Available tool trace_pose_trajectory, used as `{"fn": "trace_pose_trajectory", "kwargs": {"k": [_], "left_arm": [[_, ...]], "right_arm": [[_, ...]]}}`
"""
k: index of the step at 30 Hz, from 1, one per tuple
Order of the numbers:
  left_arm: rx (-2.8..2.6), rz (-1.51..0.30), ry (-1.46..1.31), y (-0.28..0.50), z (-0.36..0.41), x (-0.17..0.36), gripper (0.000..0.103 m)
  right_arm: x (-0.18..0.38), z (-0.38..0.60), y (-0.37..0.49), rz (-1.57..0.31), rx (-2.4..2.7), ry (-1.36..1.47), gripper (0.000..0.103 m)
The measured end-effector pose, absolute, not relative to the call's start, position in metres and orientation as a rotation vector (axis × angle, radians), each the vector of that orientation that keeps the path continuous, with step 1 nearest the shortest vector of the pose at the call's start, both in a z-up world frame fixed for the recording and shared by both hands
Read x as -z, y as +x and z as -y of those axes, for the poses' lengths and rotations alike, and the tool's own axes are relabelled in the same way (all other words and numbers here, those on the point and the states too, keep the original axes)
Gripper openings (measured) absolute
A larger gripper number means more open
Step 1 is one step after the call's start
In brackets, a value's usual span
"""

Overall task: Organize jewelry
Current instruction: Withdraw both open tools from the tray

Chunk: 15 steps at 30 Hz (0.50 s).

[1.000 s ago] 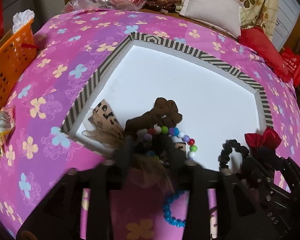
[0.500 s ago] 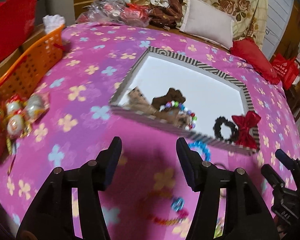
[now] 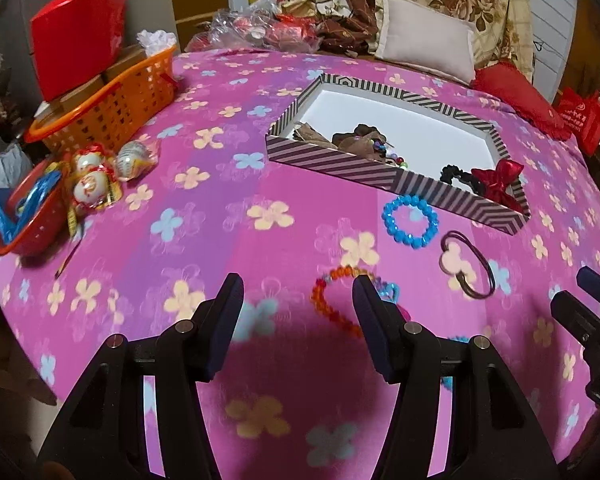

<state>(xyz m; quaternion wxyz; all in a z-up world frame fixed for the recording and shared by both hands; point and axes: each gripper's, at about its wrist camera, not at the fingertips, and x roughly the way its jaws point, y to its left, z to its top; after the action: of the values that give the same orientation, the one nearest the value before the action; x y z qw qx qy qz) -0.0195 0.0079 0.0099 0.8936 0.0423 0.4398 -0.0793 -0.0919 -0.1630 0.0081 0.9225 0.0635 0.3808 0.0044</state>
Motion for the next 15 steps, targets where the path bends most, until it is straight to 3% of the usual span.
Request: {"fn": "trace_pose_trajectory", "kwargs": {"k": [3, 15], "left_arm": [[0.150, -0.888, 0.104, -0.030, -0.006, -0.012, 0.057], [0.142, -0.853, 0.105, -0.050, -0.001, -0.018, 0.057]], "right_arm": [[-0.009, 0.159, -0.098, -0.773, 0.001, 0.125, 0.090], [-0.011, 0.149, -0.106, -0.766, 0.010, 0.107, 0.090]]}}
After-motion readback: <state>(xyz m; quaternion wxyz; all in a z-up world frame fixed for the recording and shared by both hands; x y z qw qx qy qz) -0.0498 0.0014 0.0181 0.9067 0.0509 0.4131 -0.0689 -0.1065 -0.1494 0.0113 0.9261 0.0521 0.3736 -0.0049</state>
